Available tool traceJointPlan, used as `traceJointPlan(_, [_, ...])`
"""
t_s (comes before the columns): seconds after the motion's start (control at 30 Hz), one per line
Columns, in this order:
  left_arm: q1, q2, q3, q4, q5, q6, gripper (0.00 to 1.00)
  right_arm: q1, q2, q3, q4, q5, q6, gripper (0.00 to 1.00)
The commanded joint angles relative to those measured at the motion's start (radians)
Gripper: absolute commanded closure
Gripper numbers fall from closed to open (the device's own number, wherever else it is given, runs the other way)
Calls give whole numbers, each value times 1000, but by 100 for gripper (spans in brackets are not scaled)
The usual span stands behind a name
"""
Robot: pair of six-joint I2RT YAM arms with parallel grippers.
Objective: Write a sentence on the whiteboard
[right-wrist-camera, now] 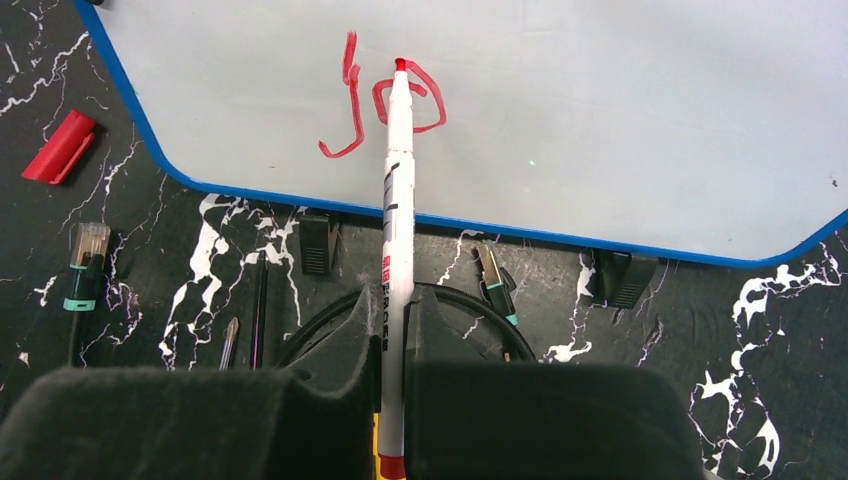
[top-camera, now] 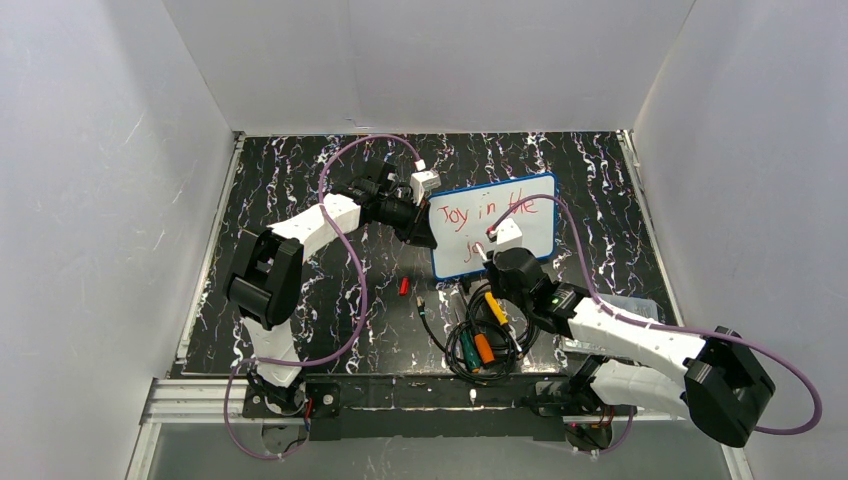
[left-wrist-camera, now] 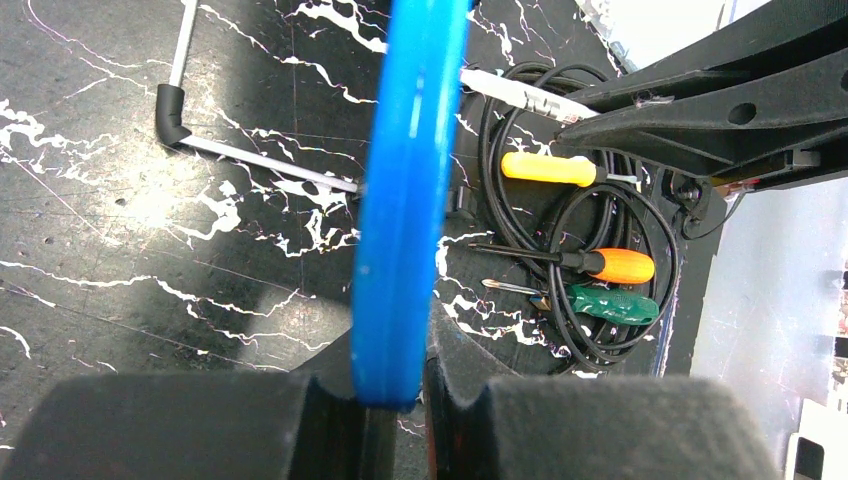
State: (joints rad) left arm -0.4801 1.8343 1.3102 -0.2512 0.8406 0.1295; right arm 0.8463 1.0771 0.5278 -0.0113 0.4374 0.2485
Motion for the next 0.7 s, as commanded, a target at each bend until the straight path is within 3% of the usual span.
traceJointPlan(0.0, [-8,-58,32,-14,31,14,100,-3,-32,35,46,-12,-16,99])
traceJointPlan(0.3, [-8,-56,32,-17,31,15,100,-9,-139,0,13,35,-9,99])
traceJointPlan(0.67, [-8,-56,31,-17,31,17,100,-52,-111,-7,33,-17,-33,99])
